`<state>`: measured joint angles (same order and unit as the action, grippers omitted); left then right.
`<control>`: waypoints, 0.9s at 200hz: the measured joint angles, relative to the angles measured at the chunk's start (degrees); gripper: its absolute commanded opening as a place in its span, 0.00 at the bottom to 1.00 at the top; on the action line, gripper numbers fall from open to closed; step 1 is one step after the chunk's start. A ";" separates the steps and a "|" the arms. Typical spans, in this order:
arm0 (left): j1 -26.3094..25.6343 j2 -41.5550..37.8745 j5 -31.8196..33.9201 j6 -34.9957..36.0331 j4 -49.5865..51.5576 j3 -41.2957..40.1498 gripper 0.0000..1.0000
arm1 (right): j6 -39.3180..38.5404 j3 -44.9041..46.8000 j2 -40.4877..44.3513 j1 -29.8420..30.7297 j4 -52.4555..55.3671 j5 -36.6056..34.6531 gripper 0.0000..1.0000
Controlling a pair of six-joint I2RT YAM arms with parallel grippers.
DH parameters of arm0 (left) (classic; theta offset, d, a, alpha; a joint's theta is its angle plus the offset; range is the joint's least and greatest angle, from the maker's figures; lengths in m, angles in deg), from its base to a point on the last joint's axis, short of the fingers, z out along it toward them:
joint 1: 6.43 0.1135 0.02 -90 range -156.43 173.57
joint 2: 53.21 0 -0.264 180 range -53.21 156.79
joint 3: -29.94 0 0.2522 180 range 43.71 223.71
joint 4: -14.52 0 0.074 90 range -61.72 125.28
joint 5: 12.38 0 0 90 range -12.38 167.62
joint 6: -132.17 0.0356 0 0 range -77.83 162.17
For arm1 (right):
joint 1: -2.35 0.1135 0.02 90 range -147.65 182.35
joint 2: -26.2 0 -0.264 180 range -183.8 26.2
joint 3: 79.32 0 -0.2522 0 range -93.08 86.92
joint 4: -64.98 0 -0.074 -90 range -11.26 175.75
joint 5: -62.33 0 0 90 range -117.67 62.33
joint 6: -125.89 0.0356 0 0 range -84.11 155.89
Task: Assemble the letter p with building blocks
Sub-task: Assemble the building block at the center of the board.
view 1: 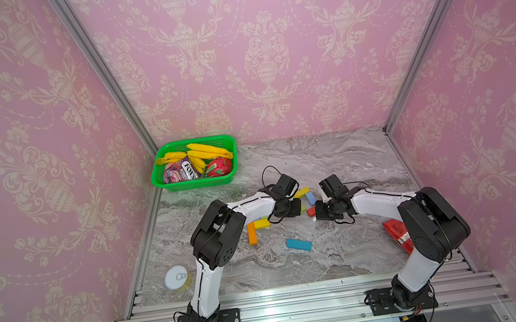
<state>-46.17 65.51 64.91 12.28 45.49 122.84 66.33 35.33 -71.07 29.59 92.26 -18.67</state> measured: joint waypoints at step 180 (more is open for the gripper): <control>0.22 -0.11 -0.02 0.00 0.39 0.00 0.00 | -0.52 -1.05 -0.22 -0.46 1.90 -1.88 0.17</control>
<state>-45.96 65.40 64.89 12.28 45.88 122.84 65.80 34.28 -71.29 29.14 94.17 -20.55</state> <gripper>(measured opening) 0.047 0.164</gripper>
